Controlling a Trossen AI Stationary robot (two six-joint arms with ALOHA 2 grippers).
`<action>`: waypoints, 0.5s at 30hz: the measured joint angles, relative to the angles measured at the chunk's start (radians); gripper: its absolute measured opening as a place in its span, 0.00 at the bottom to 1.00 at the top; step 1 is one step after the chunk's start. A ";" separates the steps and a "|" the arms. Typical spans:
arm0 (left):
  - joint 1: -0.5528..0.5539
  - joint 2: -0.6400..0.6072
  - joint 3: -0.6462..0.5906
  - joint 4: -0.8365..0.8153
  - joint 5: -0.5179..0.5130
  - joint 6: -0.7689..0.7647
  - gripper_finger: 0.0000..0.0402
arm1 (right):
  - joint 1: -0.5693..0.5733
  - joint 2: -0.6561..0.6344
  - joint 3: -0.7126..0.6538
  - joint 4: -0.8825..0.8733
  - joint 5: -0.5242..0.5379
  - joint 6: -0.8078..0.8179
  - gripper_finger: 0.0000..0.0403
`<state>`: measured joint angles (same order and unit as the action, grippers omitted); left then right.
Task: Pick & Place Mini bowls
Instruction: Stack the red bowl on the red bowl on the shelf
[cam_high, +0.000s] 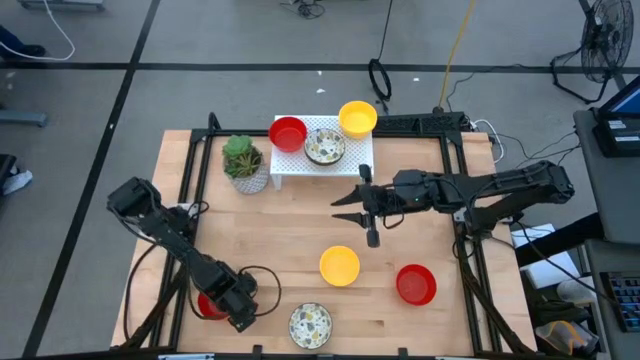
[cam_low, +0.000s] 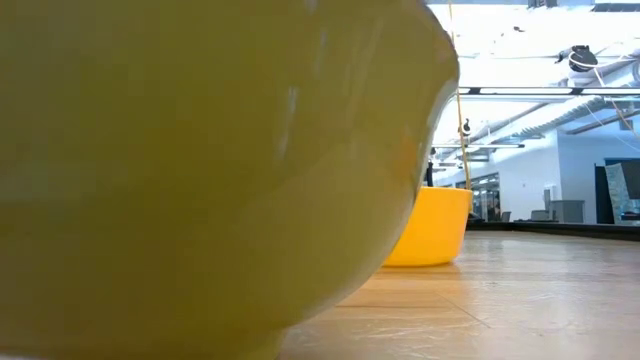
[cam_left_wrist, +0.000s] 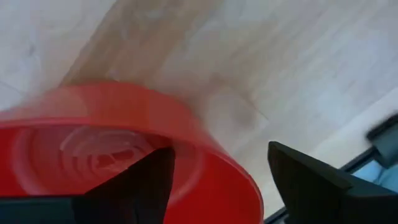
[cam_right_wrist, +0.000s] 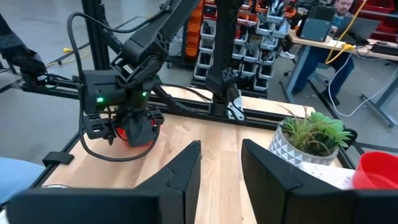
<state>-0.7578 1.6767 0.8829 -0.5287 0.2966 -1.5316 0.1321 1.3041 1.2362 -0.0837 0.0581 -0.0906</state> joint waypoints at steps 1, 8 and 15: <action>0.000 0.002 0.000 0.004 0.008 0.003 0.62 | 0.005 0.000 0.000 0.000 0.000 0.000 0.25; -0.015 0.004 0.000 0.009 0.057 0.026 0.24 | 0.034 0.000 0.000 -0.005 0.001 0.000 0.25; -0.011 -0.056 0.011 0.003 0.106 0.078 0.05 | 0.041 0.000 0.000 -0.009 0.000 0.009 0.24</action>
<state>-0.7685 1.6210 0.8943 -0.5261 0.4026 -1.4535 0.1734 1.3041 1.2365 -0.0930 0.0586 -0.0816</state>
